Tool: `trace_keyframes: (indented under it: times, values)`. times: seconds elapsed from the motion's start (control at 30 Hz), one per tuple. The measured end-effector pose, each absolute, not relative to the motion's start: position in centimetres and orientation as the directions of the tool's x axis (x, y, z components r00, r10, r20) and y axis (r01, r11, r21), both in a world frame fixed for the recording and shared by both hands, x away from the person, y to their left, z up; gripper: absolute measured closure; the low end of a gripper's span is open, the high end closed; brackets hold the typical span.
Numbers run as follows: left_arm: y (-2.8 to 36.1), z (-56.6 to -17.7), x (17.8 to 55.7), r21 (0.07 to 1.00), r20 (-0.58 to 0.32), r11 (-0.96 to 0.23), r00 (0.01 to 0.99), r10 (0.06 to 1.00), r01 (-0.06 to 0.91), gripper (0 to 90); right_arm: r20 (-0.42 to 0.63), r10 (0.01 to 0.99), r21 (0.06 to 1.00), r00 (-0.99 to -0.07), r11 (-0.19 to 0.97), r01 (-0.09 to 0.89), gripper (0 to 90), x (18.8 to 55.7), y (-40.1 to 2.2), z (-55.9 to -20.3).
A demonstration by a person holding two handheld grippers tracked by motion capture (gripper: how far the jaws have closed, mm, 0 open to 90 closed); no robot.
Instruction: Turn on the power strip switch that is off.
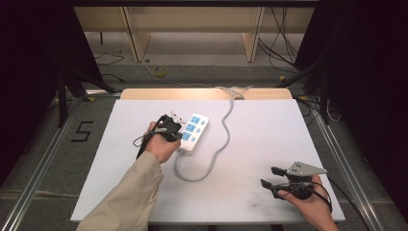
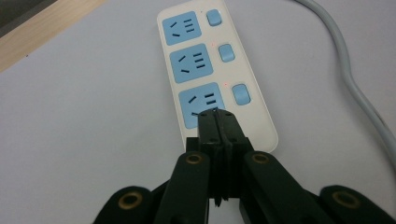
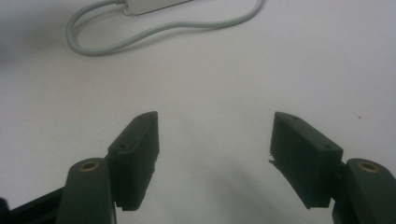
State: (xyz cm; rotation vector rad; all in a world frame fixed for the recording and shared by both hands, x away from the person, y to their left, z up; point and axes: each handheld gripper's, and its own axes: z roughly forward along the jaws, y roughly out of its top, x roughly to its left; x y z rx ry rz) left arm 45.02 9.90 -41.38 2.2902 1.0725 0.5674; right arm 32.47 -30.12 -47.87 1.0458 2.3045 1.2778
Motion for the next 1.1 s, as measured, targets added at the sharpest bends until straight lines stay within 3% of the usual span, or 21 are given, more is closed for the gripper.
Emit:
trace_keyframes:
  times: [1.1]
  values:
    - [8.3,-40.9,48.8,0.586,0.163,-0.562,0.594,0.788,0.584,89.9,0.080,0.720,0.824,-0.689,0.341,0.452,33.8,32.5,-30.0,-47.9]
